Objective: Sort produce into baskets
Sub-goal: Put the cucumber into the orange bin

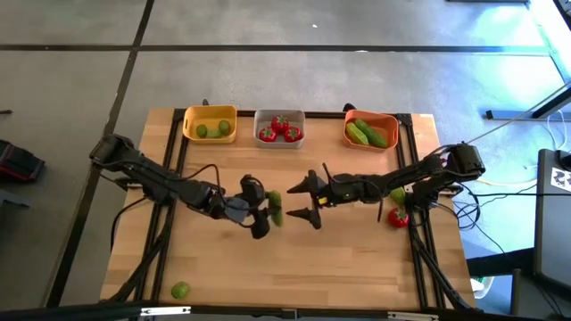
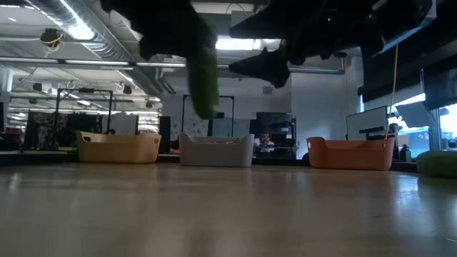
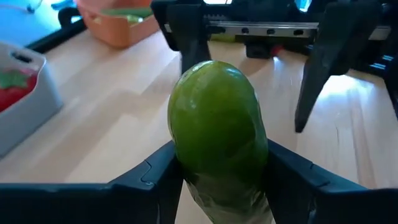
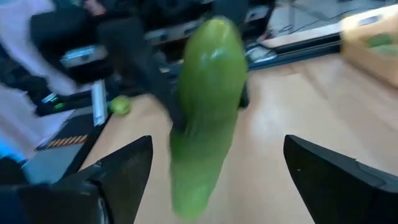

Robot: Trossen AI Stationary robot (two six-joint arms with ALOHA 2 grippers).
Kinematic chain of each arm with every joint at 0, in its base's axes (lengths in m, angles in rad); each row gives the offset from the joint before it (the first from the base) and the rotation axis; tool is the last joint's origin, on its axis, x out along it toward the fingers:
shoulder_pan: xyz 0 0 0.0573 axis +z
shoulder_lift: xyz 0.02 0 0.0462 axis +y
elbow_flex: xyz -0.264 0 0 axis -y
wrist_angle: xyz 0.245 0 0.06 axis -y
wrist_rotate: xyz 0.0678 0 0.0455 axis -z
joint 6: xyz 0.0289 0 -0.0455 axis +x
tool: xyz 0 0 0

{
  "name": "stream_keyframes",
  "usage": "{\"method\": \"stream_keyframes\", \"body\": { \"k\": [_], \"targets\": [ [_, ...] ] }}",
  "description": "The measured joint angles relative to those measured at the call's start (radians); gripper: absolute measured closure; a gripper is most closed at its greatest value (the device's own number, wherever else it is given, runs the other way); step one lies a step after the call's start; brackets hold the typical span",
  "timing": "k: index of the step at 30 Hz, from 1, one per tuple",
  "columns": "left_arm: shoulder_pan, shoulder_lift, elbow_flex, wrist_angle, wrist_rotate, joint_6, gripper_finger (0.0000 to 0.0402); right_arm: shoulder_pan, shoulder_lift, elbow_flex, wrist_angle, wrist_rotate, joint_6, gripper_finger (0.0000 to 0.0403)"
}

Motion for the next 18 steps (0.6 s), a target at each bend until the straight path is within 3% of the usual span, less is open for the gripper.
{"method": "stream_keyframes", "body": {
  "k": [4,10,14,18],
  "targets": [
    [0.022,0.028,0.000,0.129,0.000,0.094,0.0220,0.017,0.000,0.000,0.000,0.062,0.003,0.0050],
    [0.045,0.050,0.000,0.279,0.000,0.226,0.0220,0.017,0.000,0.000,-0.008,0.055,0.036,0.0069],
    [0.059,0.052,0.000,0.296,0.000,0.245,0.0220,0.017,0.000,0.000,-0.009,0.034,0.013,0.0101],
    [0.062,0.053,0.000,0.300,0.001,0.257,0.0220,0.014,0.000,0.000,-0.009,0.019,-0.014,0.0160]
  ]
}}
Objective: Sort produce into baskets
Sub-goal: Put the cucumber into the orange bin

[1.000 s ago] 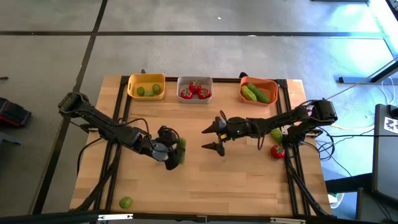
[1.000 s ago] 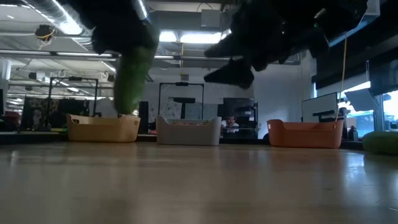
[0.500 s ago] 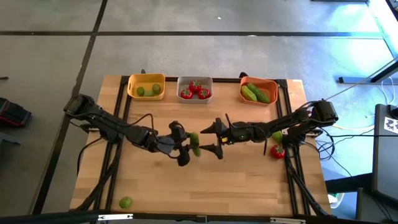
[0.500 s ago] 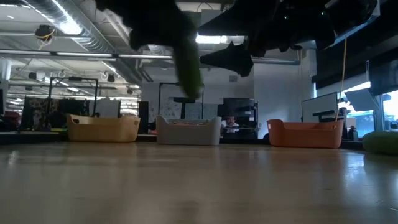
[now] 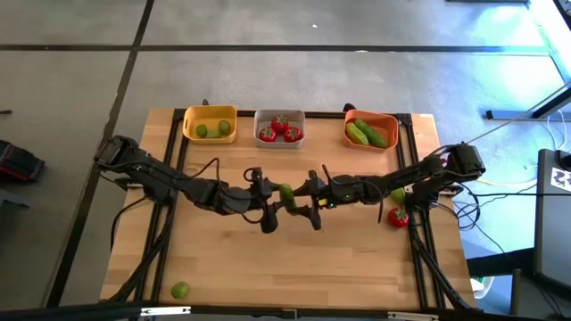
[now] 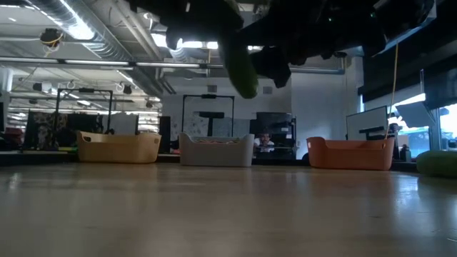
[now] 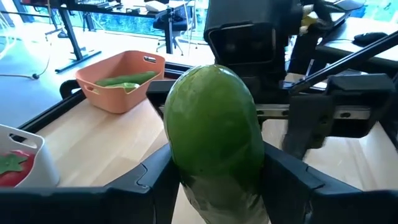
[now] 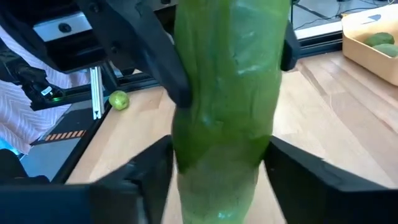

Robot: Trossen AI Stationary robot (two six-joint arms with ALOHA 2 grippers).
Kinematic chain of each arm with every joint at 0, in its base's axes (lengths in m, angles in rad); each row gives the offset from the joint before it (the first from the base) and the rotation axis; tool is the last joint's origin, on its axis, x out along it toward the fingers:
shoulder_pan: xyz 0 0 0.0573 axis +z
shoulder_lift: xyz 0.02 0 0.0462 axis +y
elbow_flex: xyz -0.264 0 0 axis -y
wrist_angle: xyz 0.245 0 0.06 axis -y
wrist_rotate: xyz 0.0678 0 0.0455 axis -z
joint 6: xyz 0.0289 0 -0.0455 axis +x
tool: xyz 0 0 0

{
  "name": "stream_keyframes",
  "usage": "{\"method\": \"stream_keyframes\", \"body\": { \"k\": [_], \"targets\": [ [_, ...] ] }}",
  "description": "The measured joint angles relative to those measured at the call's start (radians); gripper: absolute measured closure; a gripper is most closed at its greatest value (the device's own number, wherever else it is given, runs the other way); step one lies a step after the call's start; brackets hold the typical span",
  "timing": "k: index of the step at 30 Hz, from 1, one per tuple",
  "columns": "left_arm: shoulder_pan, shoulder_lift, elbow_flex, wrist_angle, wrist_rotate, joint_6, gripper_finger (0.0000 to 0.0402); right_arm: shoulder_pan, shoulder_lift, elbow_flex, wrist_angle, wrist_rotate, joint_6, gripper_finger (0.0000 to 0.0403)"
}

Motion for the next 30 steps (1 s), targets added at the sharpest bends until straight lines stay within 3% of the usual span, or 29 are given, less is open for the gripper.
{"method": "stream_keyframes", "body": {
  "k": [5,9,18,30],
  "targets": [
    [0.006,0.000,0.000,0.004,0.003,0.002,0.0220,-0.001,0.000,0.000,-0.002,-0.001,-0.033,0.0253],
    [0.012,0.000,0.000,0.003,0.006,-0.001,0.0207,-0.001,0.000,0.000,-0.003,0.000,-0.048,0.0295],
    [0.007,-0.016,0.000,-0.061,-0.003,-0.101,0.0124,-0.017,-0.038,0.000,-0.091,0.030,-0.103,0.0283],
    [-0.036,-0.020,0.001,-0.216,-0.001,-0.211,0.0119,-0.191,-0.346,0.001,-0.646,0.146,-0.173,0.0282]
  ]
}}
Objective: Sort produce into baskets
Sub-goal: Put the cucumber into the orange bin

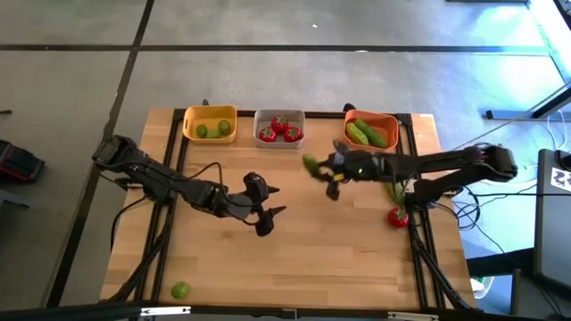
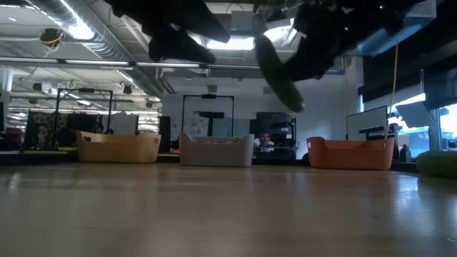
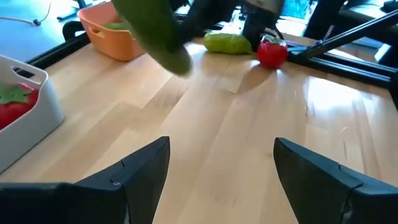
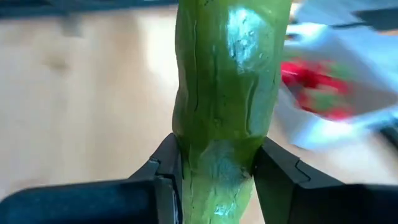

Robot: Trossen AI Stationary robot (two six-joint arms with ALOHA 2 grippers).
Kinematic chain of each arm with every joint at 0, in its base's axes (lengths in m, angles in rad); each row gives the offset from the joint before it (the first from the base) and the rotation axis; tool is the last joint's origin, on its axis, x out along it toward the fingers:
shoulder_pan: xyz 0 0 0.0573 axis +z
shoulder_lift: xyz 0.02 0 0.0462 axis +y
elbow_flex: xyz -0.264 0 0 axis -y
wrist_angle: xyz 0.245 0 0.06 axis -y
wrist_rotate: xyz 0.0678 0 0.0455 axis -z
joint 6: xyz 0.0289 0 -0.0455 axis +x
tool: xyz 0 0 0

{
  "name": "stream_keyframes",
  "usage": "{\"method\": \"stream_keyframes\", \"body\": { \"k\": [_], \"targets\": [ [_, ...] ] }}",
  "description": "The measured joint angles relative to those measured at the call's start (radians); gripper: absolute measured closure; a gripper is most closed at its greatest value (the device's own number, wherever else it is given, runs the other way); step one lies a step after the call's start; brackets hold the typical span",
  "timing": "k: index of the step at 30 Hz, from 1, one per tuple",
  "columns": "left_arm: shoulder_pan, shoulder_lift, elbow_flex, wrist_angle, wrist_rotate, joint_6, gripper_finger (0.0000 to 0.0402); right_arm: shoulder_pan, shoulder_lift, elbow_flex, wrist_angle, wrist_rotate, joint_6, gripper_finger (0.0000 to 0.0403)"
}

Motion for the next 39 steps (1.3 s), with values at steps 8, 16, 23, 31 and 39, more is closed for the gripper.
{"method": "stream_keyframes", "body": {
  "k": [8,16,23,31,39],
  "targets": [
    [0.000,0.034,0.000,0.010,0.000,-0.007,0.0119,-0.268,-0.132,0.000,-0.314,0.116,-0.186,0.0281],
    [0.000,0.078,0.000,0.009,0.001,-0.032,0.0119,-0.588,-0.109,0.000,-0.430,0.122,-0.347,0.0281],
    [0.000,0.101,0.000,0.011,0.001,-0.037,0.0119,-0.768,-0.033,0.000,-0.436,0.013,-0.352,0.0281],
    [0.000,0.100,0.000,0.010,0.001,-0.037,0.0119,-0.814,0.069,-0.001,-0.460,0.020,-0.318,0.0255],
    [0.000,0.100,0.000,0.010,0.002,-0.033,0.0119,-0.811,0.081,0.017,-0.536,0.109,-0.313,0.0161]
  ]
}}
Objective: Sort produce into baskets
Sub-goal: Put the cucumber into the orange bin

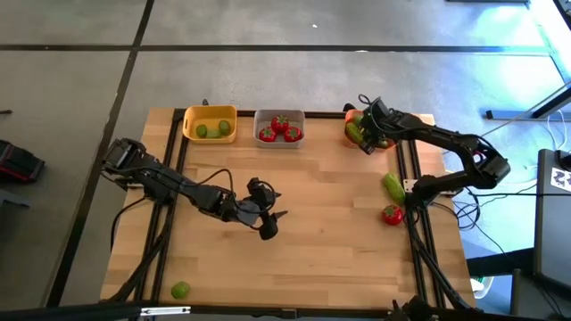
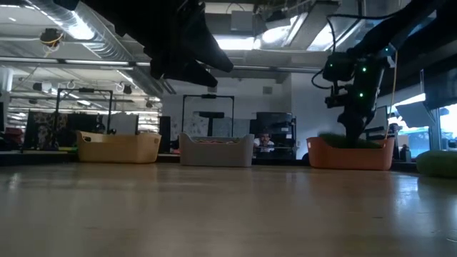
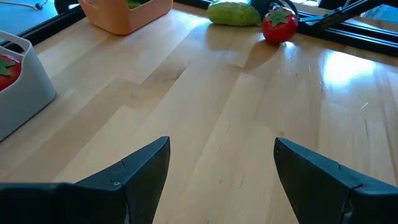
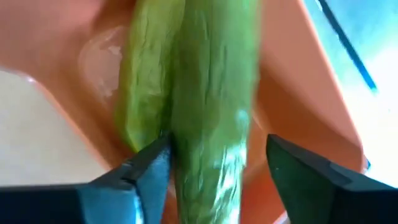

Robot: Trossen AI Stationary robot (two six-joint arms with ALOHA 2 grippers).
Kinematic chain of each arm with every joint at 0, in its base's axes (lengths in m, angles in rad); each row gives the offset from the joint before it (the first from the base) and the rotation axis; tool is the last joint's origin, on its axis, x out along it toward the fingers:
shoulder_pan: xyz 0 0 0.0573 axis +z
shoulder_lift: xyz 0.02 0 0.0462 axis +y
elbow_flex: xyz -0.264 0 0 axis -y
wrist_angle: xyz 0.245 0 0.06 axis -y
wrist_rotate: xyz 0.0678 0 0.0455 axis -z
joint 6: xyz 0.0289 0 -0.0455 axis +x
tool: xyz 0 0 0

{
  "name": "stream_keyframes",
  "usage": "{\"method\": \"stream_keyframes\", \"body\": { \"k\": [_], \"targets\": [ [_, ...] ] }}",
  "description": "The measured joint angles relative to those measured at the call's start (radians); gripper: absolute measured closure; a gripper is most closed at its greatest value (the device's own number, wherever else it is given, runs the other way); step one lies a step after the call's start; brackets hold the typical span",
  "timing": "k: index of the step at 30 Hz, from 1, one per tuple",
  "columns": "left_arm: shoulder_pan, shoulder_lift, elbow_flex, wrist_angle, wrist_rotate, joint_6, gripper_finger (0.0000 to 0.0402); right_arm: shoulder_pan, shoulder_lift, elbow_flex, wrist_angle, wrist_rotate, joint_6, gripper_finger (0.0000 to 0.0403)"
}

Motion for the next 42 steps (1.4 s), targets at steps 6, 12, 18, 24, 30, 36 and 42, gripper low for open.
{"method": "stream_keyframes", "body": {
  "k": [6,12,18,24,30,36,42],
  "targets": [
    [0.000,0.000,0.000,0.000,0.000,0.000,0.0119,0.000,-0.008,0.154,-0.259,-0.052,0.107,0.0121],
    [0.000,0.000,0.000,0.000,0.000,0.001,0.0119,0.004,-0.018,0.249,-0.532,-0.179,0.228,0.0120],
    [0.000,-0.001,0.000,0.000,0.000,0.012,0.0119,0.116,-0.020,0.249,-0.651,-0.261,0.292,0.0127],
    [0.000,-0.001,-0.001,0.000,0.000,0.016,0.0119,0.250,-0.020,0.242,-0.687,-0.257,0.428,0.0128],
    [0.000,-0.001,-0.001,0.000,0.000,0.016,0.0119,0.292,-0.020,0.137,-0.705,-0.257,0.554,0.0128],
    [0.000,-0.001,-0.001,0.000,0.000,0.029,0.0119,0.288,-0.019,0.059,-0.699,-0.238,0.602,0.0128],
    [0.000,-0.001,-0.001,0.000,0.000,0.030,0.0119,0.288,0.042,0.015,-0.709,-0.234,0.622,0.0128]
  ]
}}
